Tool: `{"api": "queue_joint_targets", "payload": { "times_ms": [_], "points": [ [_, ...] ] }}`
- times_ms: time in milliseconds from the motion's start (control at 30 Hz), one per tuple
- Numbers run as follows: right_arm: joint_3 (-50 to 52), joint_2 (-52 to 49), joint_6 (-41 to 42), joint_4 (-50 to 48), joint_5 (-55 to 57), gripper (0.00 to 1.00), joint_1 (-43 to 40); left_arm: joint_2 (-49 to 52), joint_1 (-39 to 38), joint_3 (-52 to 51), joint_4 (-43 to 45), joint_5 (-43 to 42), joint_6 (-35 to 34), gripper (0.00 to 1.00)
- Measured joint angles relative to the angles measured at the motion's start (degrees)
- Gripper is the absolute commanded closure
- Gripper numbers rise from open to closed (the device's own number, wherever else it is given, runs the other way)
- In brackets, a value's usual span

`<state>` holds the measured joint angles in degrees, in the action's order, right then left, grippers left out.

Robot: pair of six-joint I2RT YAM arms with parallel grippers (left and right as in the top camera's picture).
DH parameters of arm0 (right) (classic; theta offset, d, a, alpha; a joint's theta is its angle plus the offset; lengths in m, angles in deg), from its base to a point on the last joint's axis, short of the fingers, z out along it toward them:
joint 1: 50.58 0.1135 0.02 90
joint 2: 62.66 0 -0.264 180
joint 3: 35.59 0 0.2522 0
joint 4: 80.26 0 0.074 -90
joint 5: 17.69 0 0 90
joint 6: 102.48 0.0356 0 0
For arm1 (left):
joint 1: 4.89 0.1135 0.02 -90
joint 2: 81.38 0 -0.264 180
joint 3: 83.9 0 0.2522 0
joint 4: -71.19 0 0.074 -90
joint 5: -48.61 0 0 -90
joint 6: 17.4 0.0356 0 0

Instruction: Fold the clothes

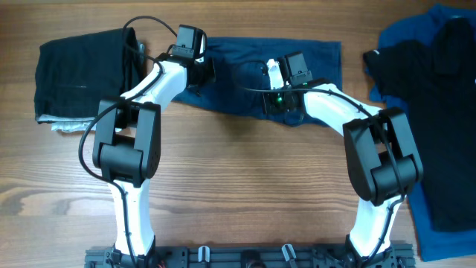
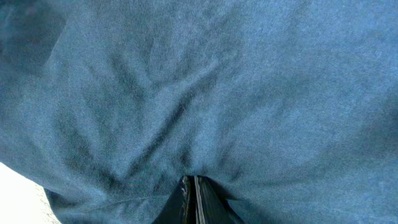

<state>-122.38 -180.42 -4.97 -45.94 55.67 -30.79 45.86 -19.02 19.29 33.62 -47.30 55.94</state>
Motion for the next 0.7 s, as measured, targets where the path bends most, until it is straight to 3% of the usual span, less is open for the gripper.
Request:
{"api": "queue_joint_targets", "payload": {
  "times_ms": [200,300,567,700],
  "points": [
    [-1.1,10.8,-1.8,13.2,0.1,0.96,0.5,0.0,0.0,0.0,0.0,0.0,0.0,0.96],
    [-2.1,14.6,-2.9,13.2,0.1,0.96,1.9,0.0,0.0,0.0,0.0,0.0,0.0,0.96],
    [1.5,2.1,-4.8,7.8,-0.7,0.96,2.8,0.0,0.0,0.0,0.0,0.0,-0.1,0.92],
    [0.6,1.6,-5.3,7.9,-0.7,0.96,2.4,-0.1,0.0,0.0,-0.2,0.0,-0.2,0.92]
  ]
}}
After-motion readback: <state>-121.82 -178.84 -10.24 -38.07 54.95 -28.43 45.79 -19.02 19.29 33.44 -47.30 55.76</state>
